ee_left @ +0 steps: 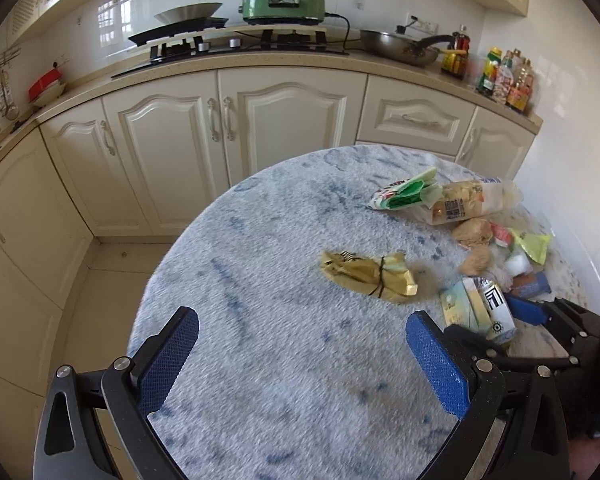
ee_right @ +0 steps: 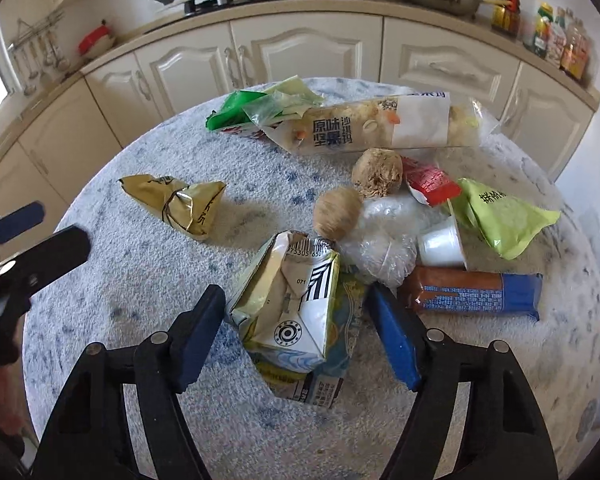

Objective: Collect trash

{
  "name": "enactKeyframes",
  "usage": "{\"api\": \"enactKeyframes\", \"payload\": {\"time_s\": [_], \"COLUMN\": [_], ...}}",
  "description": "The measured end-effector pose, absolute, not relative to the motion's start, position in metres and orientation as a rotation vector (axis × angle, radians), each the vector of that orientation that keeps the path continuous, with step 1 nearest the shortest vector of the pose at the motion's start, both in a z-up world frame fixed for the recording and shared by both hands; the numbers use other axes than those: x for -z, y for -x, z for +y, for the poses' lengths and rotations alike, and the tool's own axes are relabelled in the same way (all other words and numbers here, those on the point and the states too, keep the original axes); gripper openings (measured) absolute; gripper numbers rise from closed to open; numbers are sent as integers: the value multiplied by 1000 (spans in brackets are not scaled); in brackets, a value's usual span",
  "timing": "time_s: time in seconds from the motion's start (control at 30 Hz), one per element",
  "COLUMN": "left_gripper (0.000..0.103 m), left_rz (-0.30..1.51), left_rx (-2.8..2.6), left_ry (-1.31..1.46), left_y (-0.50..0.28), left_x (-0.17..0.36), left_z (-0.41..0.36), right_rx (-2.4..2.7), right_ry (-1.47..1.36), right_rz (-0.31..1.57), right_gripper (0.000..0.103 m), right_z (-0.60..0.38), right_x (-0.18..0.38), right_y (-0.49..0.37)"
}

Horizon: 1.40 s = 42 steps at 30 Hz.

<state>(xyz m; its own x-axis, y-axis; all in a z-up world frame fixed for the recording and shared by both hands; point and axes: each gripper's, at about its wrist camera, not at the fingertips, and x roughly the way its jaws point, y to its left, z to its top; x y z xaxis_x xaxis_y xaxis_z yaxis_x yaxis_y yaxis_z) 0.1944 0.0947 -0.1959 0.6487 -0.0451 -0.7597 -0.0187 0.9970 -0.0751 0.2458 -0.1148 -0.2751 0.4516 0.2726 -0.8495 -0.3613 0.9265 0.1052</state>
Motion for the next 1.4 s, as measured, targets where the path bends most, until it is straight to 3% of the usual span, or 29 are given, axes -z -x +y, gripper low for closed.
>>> {"api": "enactKeyframes", "payload": {"time_s": [0.3, 0.37, 0.43, 0.47, 0.53, 0.93, 1.2, 1.27, 1.4], "left_gripper": [102, 98, 71, 72, 62, 60, 60, 60, 60], "left_rz": [903, 908, 934, 928, 918, 900, 899, 893, 871], "left_rx": [42, 35, 59, 66, 63, 57, 52, 56, 60], "left_ry": [22, 3, 25, 47, 56, 144, 129, 129, 128], "left_y": [-254, -267, -276, -277, -278, -239, -200, -194, -180], "left_x": [226, 235, 245, 247, 248, 243, 232, 228, 215], "left_z": [61, 55, 53, 54, 56, 88, 71, 69, 69], "right_rx": [-404, -408, -412, -416, -422, -452, -412, -407, -412], "right_ry": [72, 68, 61, 53, 42, -12, -13, 37, 79], "right_rz": [1045, 1043, 1039, 1037, 1030, 1019, 1052, 1042, 1033], "right_gripper": [71, 70, 70, 70, 69, 67, 73, 67, 65], "right_z": [-136, -139, -140, -142, -144, -153, -148, -141, -140], "right_x": [270, 267, 264, 262, 259, 250, 269, 270, 269], "right_y": [-239, -238, -237, -236, -236, -222, -233, -234, -228]}}
